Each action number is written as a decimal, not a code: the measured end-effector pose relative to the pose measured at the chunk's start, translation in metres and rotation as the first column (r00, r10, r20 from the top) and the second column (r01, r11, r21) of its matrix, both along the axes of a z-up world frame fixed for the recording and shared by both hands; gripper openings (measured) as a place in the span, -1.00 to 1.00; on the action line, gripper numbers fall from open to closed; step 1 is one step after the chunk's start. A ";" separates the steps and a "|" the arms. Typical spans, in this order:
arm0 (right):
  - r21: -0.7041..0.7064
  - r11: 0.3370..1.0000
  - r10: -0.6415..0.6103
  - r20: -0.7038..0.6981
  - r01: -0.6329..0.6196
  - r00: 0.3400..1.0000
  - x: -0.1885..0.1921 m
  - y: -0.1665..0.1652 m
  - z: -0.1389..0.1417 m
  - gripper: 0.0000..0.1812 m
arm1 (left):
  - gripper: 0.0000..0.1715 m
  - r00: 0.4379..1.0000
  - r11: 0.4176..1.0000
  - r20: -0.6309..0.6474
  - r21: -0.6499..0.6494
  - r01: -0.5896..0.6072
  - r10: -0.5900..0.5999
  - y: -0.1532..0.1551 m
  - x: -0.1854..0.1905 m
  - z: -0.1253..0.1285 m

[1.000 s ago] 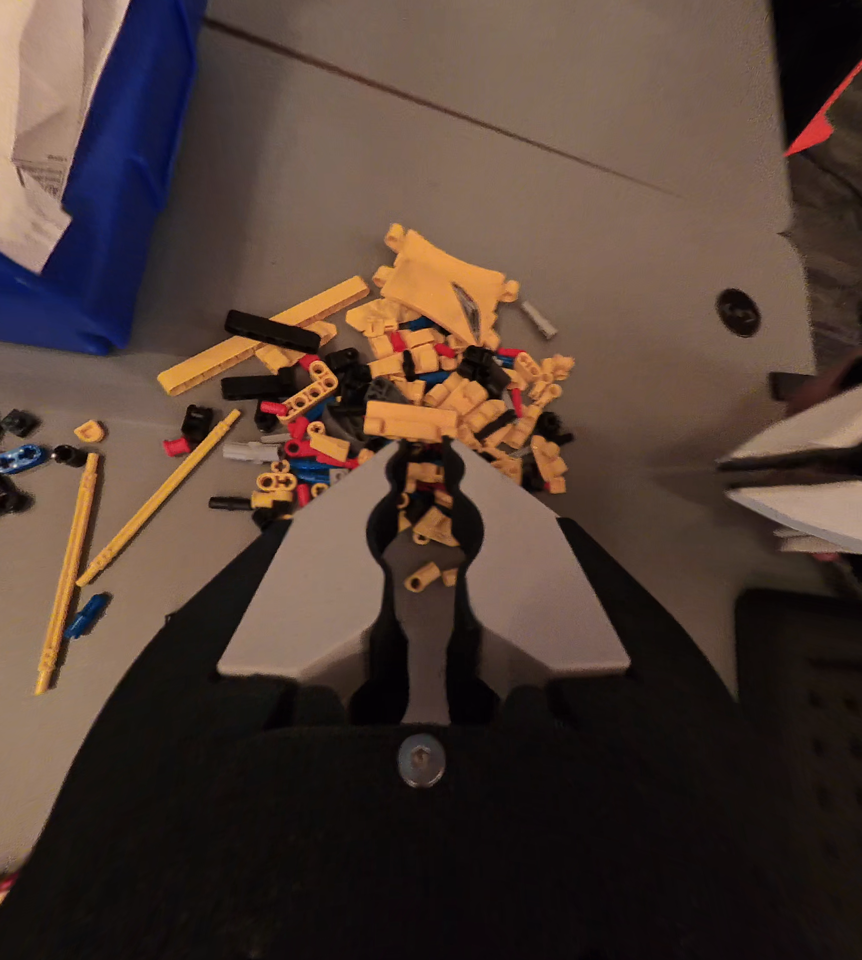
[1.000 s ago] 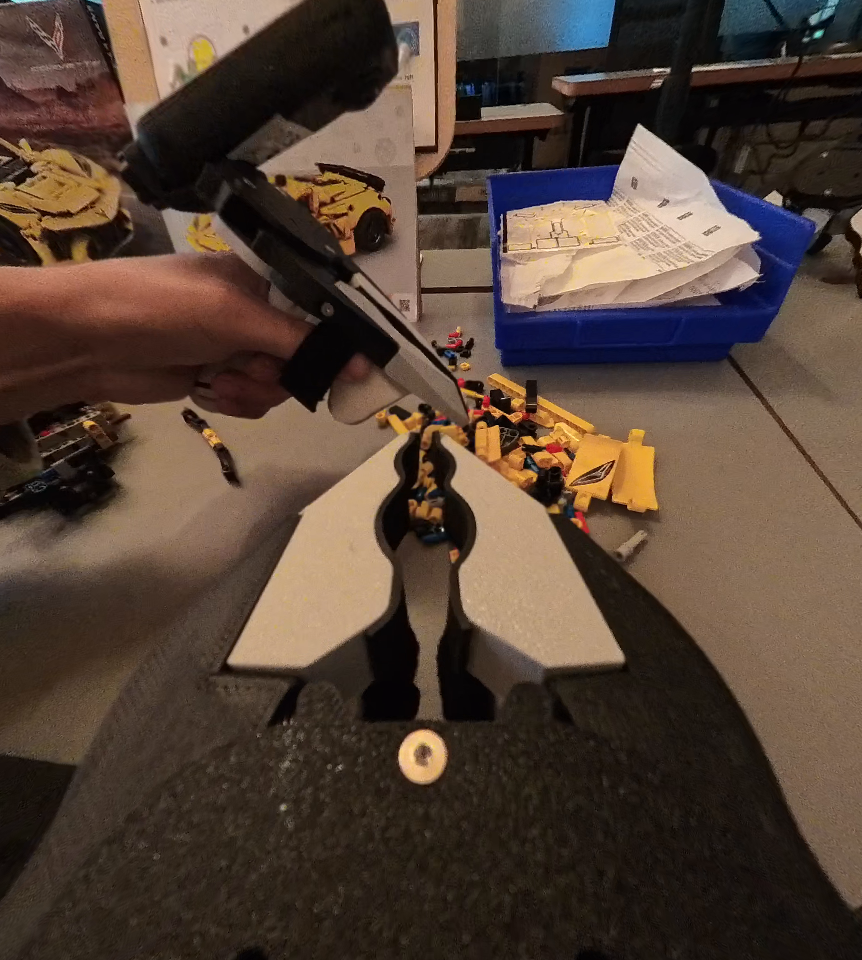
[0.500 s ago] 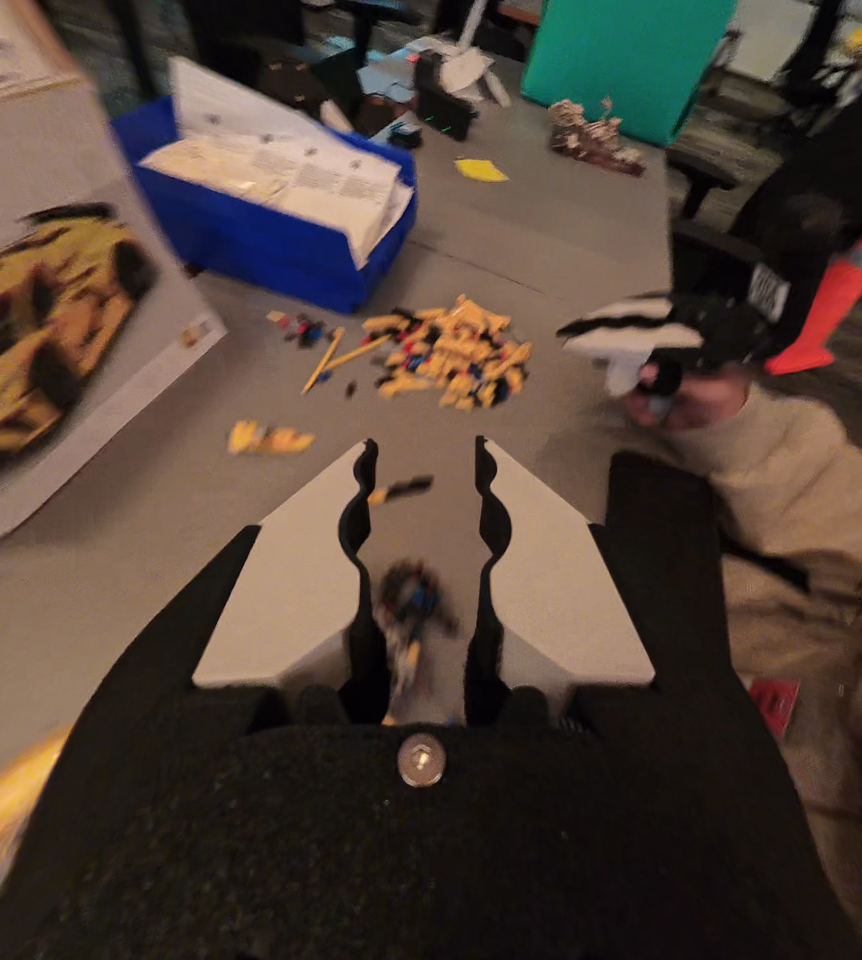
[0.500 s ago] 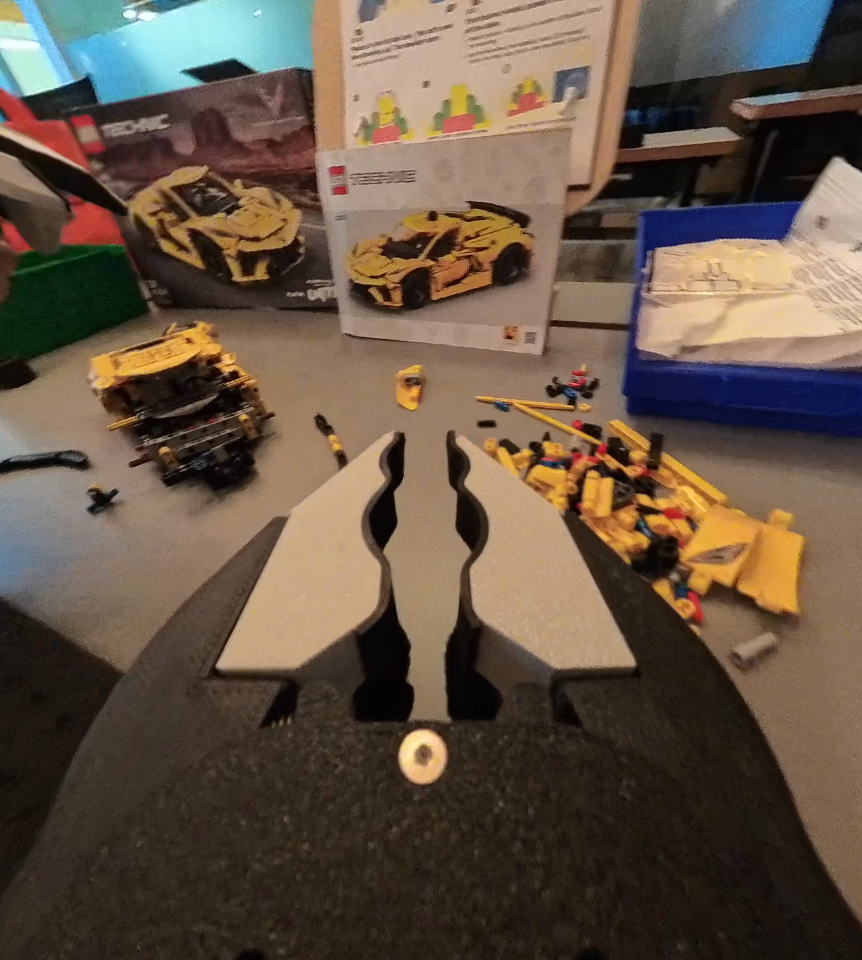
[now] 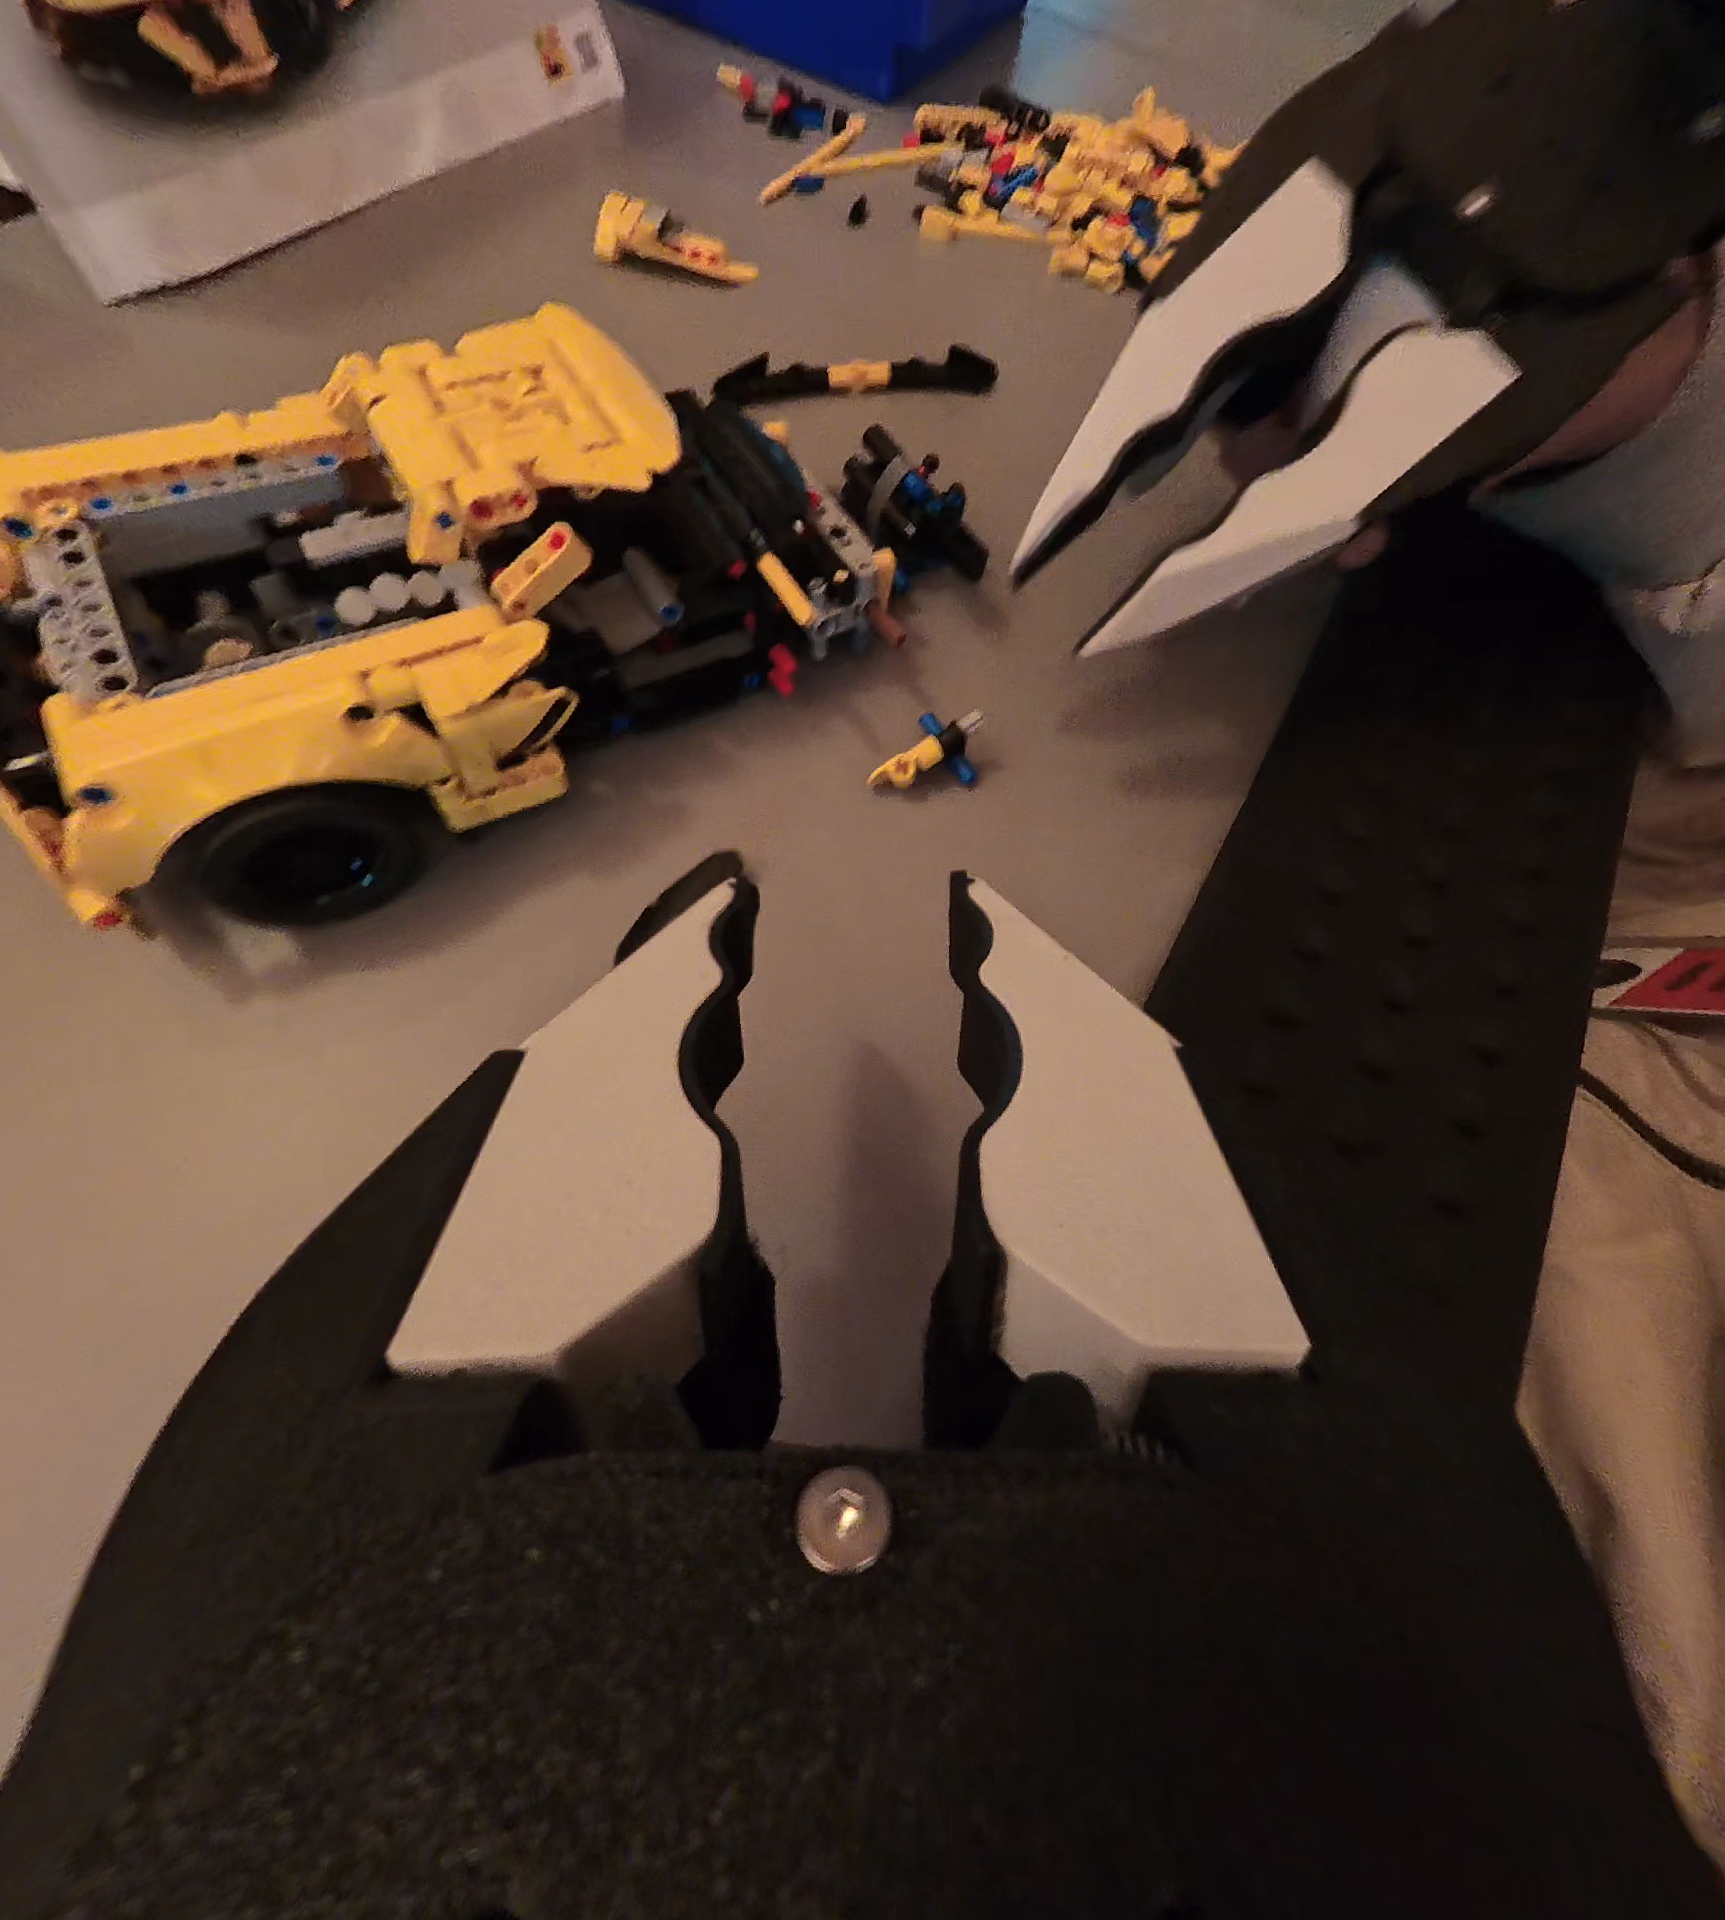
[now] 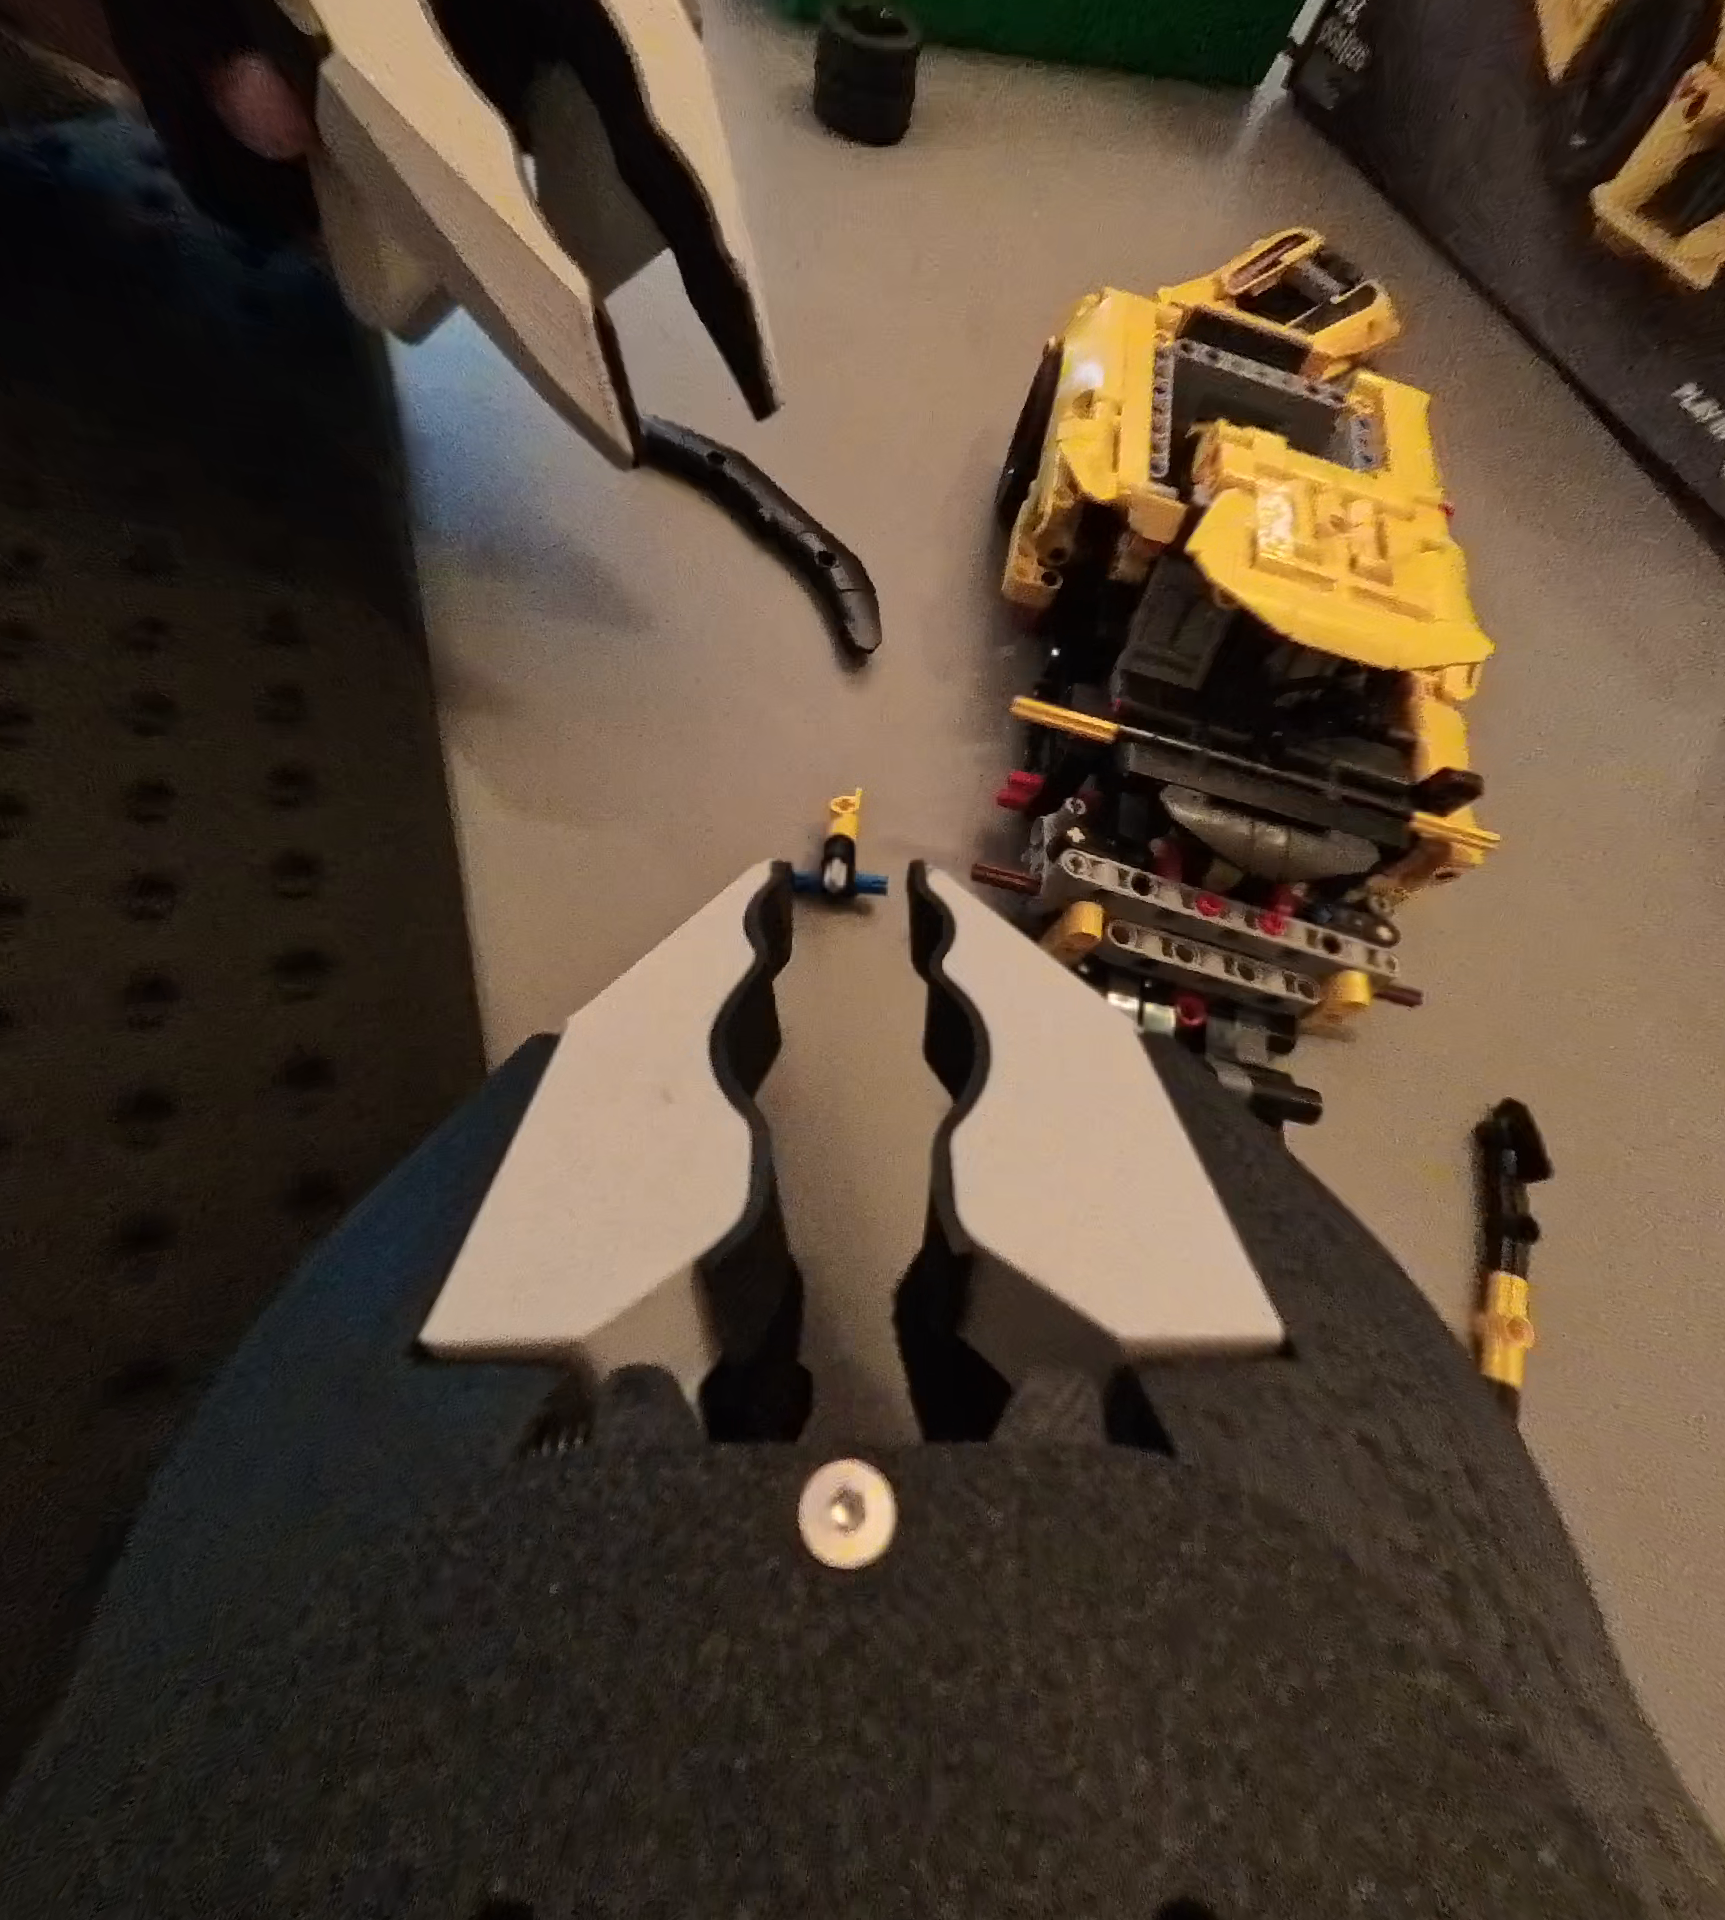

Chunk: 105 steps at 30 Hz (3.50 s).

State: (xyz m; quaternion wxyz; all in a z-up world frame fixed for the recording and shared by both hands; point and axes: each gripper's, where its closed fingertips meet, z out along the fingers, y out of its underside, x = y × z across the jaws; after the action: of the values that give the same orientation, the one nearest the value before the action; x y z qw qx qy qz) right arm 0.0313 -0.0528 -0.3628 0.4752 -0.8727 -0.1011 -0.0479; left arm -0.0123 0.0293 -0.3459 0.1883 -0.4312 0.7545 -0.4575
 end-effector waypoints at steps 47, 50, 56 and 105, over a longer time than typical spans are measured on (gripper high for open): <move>0.322 0.934 0.336 -0.635 -0.157 0.696 -0.050 0.010 0.057 -0.86 | -0.93 0.881 0.818 0.233 -0.333 0.470 -0.411 -0.076 -0.007 0.047; 0.319 0.935 0.328 -0.606 -0.157 0.725 -0.050 0.011 0.054 -0.85 | -0.93 0.884 0.820 0.220 -0.333 0.466 -0.413 -0.076 -0.007 0.044; 0.298 0.937 0.332 -0.594 -0.183 0.733 -0.054 0.010 0.051 -0.96 | -0.93 0.882 0.822 0.199 -0.319 0.471 -0.428 -0.078 -0.007 0.039; 0.245 0.966 0.204 -0.544 -0.078 0.814 0.001 -0.028 0.051 -0.97 | -0.93 0.940 0.869 0.227 -0.373 0.327 -0.256 -0.056 0.021 0.058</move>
State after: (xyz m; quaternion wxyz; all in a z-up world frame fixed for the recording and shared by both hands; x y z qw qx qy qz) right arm 0.0322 -0.0810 -0.3116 0.5759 -0.7821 -0.0151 0.2377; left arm 0.0085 -0.0271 -0.2883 0.0870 -0.3009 0.6811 -0.6618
